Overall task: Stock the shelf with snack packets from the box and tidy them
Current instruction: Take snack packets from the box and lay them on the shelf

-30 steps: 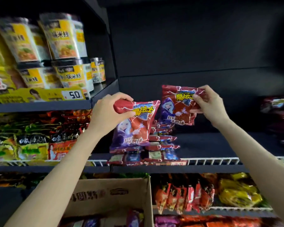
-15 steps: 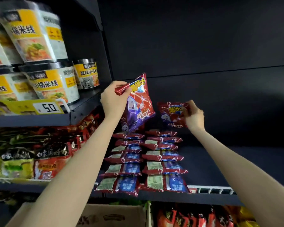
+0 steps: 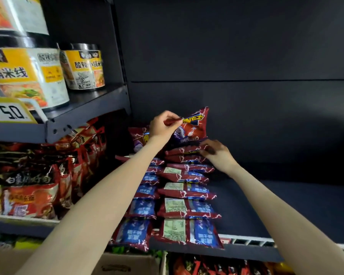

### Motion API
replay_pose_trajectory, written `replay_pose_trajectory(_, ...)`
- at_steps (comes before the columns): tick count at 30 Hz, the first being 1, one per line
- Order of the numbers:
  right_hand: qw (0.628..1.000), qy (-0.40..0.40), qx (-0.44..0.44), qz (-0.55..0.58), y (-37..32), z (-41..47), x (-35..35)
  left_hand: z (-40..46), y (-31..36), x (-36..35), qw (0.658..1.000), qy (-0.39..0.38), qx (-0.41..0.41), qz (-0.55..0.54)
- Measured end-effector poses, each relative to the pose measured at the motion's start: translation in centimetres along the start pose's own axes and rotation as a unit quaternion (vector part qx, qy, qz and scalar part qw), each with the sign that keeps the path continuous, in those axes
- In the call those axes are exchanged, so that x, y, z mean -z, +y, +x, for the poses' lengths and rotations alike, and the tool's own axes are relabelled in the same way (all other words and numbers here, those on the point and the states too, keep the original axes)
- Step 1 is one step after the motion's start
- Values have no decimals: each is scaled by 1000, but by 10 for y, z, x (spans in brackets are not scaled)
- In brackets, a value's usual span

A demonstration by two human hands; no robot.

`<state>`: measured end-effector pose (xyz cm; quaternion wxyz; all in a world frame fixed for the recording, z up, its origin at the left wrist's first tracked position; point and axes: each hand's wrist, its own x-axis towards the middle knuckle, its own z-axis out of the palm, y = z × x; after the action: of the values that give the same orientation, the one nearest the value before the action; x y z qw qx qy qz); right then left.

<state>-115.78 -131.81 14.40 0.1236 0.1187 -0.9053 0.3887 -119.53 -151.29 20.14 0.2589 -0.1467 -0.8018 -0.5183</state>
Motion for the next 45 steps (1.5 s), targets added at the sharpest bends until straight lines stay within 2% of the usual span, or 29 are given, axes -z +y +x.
replay_pose_trajectory(3,999,12,-10,-37,4,0,-1,-12,-15,-6,995,-84,6,45)
replay_pose_trajectory(6,998,24,-15,-51,-1,-4,1,-19,-21,1,980,-143,39,134)
replay_pose_trajectory(9,995,72,-5,-69,-14,-14,4,-21,-18,15,950,-212,67,218)
replay_pose_trajectory(12,985,135,20,-104,-29,-26,10,-23,-7,28,926,-273,63,251)
replay_pose_trajectory(14,978,165,50,-120,-40,-35,15,-28,3,37,923,-263,11,281)
replay_pose_trajectory(17,968,184,101,-137,-60,-52,23,-45,25,51,926,-184,-81,318)
replay_pose_trajectory(20,951,205,162,-166,-85,-80,32,-75,54,70,924,-130,-138,331)
replay_pose_trajectory(22,922,233,219,-218,-104,-105,34,-104,73,90,917,-106,-183,338)
replay_pose_trajectory(25,858,297,318,-274,-129,-152,24,-158,84,126,897,-60,-285,334)
replay_pose_trajectory(27,849,299,354,-255,-145,-187,8,-197,81,153,892,-50,-312,324)
replay_pose_trajectory(30,881,218,355,-223,-162,-231,-31,-250,62,195,906,-73,-268,321)
replay_pose_trajectory(33,923,62,295,-237,-174,-256,-77,-289,31,234,914,-163,-142,343)
replay_pose_trajectory(35,929,-84,229,-279,-180,-264,-106,-310,4,255,881,-262,-42,392)
replay_pose_trajectory(37,914,-197,183,-304,-179,-268,-138,-330,-30,274,841,-334,15,425)
replay_pose_trajectory(38,906,-239,163,-308,-179,-269,-154,-340,-48,283,832,-350,28,430)
replay_pose_trajectory(41,894,-294,115,-317,-174,-271,-207,-368,-109,303,845,-321,70,422)
replay_pose_trajectory(45,908,-298,27,-293,-164,-278,-273,-400,-172,307,863,-297,127,388)
